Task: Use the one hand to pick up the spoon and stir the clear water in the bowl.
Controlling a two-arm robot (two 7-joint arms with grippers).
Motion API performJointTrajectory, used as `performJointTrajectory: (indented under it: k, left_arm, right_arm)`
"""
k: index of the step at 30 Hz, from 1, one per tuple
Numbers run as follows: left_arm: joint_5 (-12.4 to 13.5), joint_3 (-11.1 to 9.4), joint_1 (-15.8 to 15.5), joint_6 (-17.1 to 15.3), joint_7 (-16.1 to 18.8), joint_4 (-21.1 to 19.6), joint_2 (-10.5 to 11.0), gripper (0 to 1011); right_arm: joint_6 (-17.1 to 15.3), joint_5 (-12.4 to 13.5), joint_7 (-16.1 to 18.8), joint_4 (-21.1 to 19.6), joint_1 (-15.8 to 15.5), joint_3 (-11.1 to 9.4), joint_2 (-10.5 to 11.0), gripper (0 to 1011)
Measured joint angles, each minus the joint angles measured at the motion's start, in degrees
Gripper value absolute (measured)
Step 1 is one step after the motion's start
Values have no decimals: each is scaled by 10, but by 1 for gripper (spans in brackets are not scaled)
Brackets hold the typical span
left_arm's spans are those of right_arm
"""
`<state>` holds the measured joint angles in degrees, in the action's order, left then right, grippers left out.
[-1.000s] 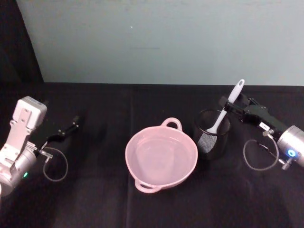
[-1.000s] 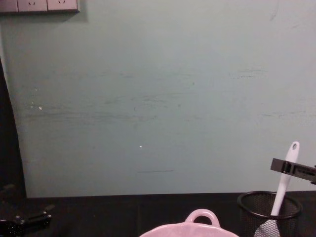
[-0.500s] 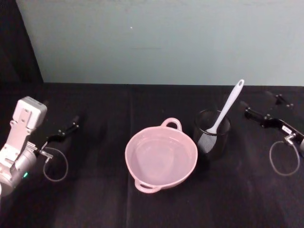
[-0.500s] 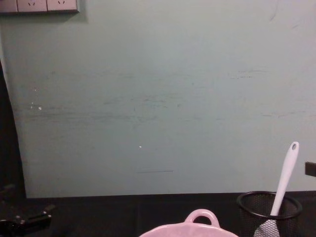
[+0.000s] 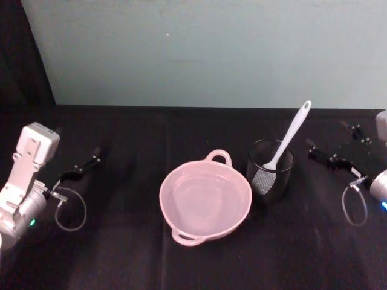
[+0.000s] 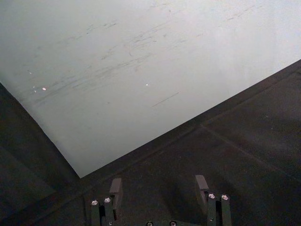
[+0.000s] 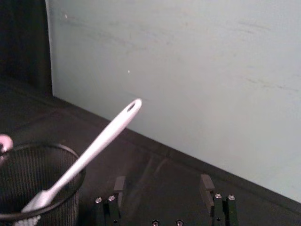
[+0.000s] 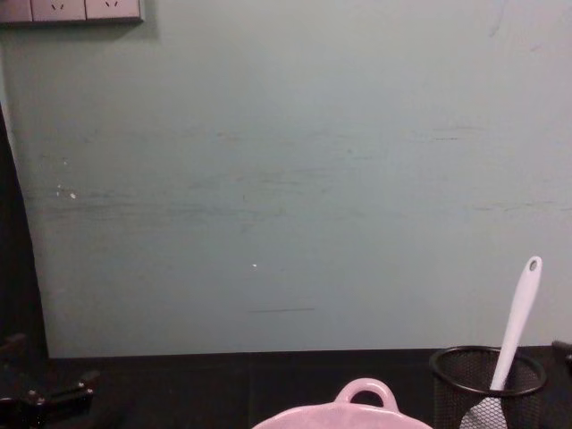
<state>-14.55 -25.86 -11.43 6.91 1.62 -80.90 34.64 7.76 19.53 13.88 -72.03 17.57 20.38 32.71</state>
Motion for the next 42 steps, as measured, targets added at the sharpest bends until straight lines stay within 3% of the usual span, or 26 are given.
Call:
performJointTrajectory:
  k: [6, 42]
  left_arm:
    - [0, 0, 0, 0, 0, 0, 0, 1005]
    - [0, 0, 0, 0, 0, 0, 0, 1005]
  right_arm:
    - [-9, -18, -7, 7, 0, 1, -8, 1003]
    - [-7, -16, -7, 8, 0, 2, -8, 1003]
